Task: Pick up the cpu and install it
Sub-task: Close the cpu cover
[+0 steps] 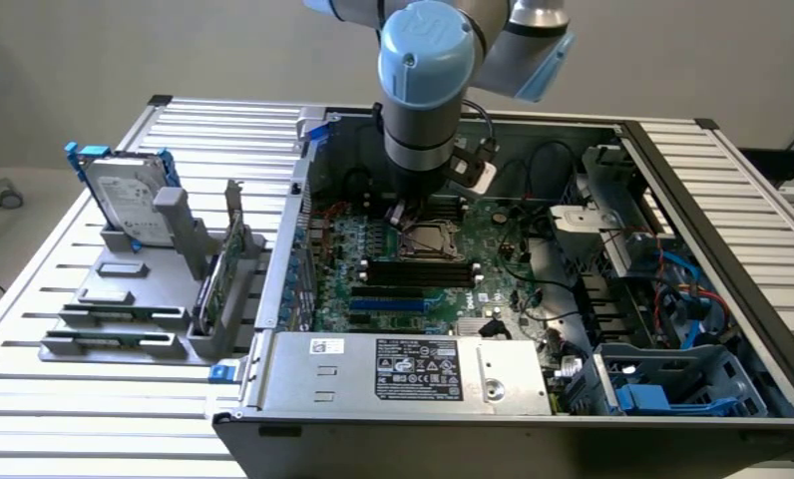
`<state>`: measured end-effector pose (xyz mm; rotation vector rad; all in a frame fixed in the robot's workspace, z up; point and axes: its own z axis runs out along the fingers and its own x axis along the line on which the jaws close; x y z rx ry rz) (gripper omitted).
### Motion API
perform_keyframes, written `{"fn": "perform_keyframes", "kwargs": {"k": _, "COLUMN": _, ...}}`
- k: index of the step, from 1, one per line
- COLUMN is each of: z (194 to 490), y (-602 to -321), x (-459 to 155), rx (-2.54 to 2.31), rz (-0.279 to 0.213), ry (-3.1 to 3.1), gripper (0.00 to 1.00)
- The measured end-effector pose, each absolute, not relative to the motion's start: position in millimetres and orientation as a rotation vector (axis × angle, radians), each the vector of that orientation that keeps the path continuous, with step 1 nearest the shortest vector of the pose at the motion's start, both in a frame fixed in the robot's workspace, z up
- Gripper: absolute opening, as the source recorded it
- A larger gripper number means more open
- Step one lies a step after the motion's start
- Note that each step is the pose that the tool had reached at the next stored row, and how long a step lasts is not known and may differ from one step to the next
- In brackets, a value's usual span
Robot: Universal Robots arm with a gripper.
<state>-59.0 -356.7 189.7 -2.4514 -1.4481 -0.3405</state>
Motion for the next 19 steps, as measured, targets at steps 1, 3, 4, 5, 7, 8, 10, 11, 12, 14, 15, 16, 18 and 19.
{"fn": "perform_keyframes", "kwargs": {"k": 1, "z": 189.7, "y": -356.6, "x": -58.9, "rx": -2.451, "rz": -0.34, "ry": -1.448, "gripper": 0.11}}
{"fn": "perform_keyframes", "kwargs": {"k": 3, "z": 189.7, "y": -356.4, "x": -58.5, "rx": -2.451, "rz": -0.34, "ry": -1.448, "gripper": 0.11}}
{"fn": "perform_keyframes", "kwargs": {"k": 4, "z": 189.7, "y": -356.4, "x": -58.3, "rx": -2.451, "rz": -0.34, "ry": -1.448, "gripper": 0.11}}
{"fn": "perform_keyframes", "kwargs": {"k": 5, "z": 189.7, "y": -356.3, "x": -58.0, "rx": -2.452, "rz": -0.34, "ry": -1.448, "gripper": 0.11}}
{"fn": "perform_keyframes", "kwargs": {"k": 7, "z": 189.6, "y": -356.2, "x": -57.6, "rx": -2.452, "rz": -0.34, "ry": -1.448, "gripper": 0.11}}
{"fn": "perform_keyframes", "kwargs": {"k": 8, "z": 189.6, "y": -356.2, "x": -57.4, "rx": -2.452, "rz": -0.34, "ry": -1.448, "gripper": 0.11}}
{"fn": "perform_keyframes", "kwargs": {"k": 10, "z": 189.5, "y": -356.1, "x": -57.0, "rx": -2.452, "rz": -0.34, "ry": -1.448, "gripper": 0.11}}
{"fn": "perform_keyframes", "kwargs": {"k": 11, "z": 189.5, "y": -356.0, "x": -56.8, "rx": -2.452, "rz": -0.34, "ry": -1.448, "gripper": 0.11}}
{"fn": "perform_keyframes", "kwargs": {"k": 12, "z": 189.4, "y": -355.8, "x": -56.6, "rx": -2.452, "rz": -0.34, "ry": -1.448, "gripper": 0.11}}
{"fn": "perform_keyframes", "kwargs": {"k": 14, "z": 189.3, "y": -355.4, "x": -56.2, "rx": -2.452, "rz": -0.34, "ry": -1.448, "gripper": 0.11}}
{"fn": "perform_keyframes", "kwargs": {"k": 15, "z": 189.2, "y": -355.2, "x": -56.0, "rx": -2.452, "rz": -0.34, "ry": -1.448, "gripper": 0.11}}
{"fn": "perform_keyframes", "kwargs": {"k": 16, "z": 189.1, "y": -355.1, "x": -55.9, "rx": -2.452, "rz": -0.34, "ry": -1.448, "gripper": 0.11}}
{"fn": "perform_keyframes", "kwargs": {"k": 18, "z": 188.9, "y": -355.1, "x": -55.5, "rx": -2.452, "rz": -0.34, "ry": -1.448, "gripper": 0.11}}
{"fn": "perform_keyframes", "kwargs": {"k": 19, "z": 188.8, "y": -355.1, "x": -55.4, "rx": -2.452, "rz": -0.34, "ry": -1.448, "gripper": 0.11}}
